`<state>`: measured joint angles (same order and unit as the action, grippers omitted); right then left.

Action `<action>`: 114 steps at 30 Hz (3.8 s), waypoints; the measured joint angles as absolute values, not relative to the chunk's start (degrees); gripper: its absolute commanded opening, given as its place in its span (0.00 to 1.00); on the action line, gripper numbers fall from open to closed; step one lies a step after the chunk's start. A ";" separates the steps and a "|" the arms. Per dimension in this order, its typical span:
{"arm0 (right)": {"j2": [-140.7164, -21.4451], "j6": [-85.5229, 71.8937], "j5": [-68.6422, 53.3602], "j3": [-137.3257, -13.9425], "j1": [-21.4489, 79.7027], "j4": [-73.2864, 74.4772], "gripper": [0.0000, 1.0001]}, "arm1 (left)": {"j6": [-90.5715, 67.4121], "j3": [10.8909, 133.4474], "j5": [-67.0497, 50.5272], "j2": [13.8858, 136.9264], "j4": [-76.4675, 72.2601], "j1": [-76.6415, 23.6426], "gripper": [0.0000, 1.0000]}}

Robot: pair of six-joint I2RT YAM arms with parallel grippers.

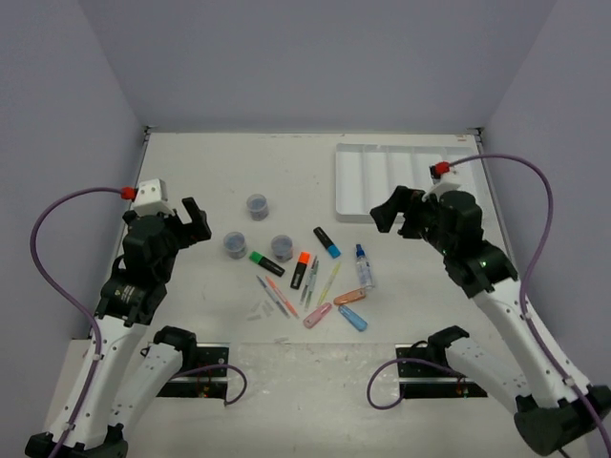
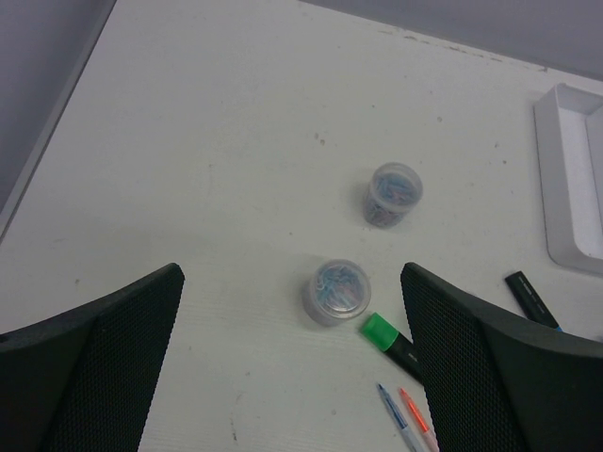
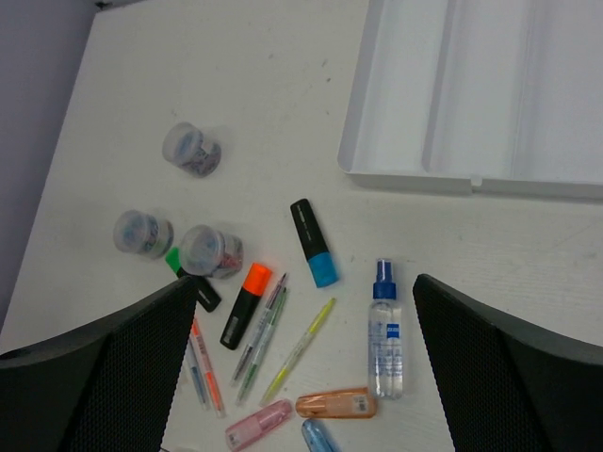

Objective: Sort the stationery into containers
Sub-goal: Pick up the stationery from the center of the board, then place the stationery in the storage box.

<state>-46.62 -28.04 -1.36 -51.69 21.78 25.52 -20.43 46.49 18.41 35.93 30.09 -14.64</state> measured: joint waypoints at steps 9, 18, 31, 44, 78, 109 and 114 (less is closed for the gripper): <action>-84.64 -26.79 7.84 -74.45 37.88 27.28 0.99 | -20.43 46.48 18.41 35.94 30.11 -13.93 1.00; -114.28 -26.06 13.17 -98.27 51.74 33.51 0.99 | -20.43 46.48 18.54 36.05 30.11 -13.89 1.00; -122.00 -26.10 16.35 -101.34 54.00 38.49 0.81 | -20.45 46.48 18.29 35.99 30.11 -13.89 1.00; -123.44 -26.62 14.65 -100.41 54.01 37.84 0.65 | -20.45 46.48 17.90 35.99 30.11 -13.89 1.00; -118.84 -21.72 19.10 -116.83 21.87 35.54 0.19 | -20.43 46.48 17.15 37.11 30.08 -13.89 1.00; -135.53 -16.40 18.13 -125.91 15.16 37.76 0.99 | -20.40 46.17 15.20 39.42 29.85 -13.87 1.00; -129.29 -13.78 13.97 -121.66 22.17 36.23 0.99 | -20.50 46.17 16.12 38.58 29.87 -12.89 1.00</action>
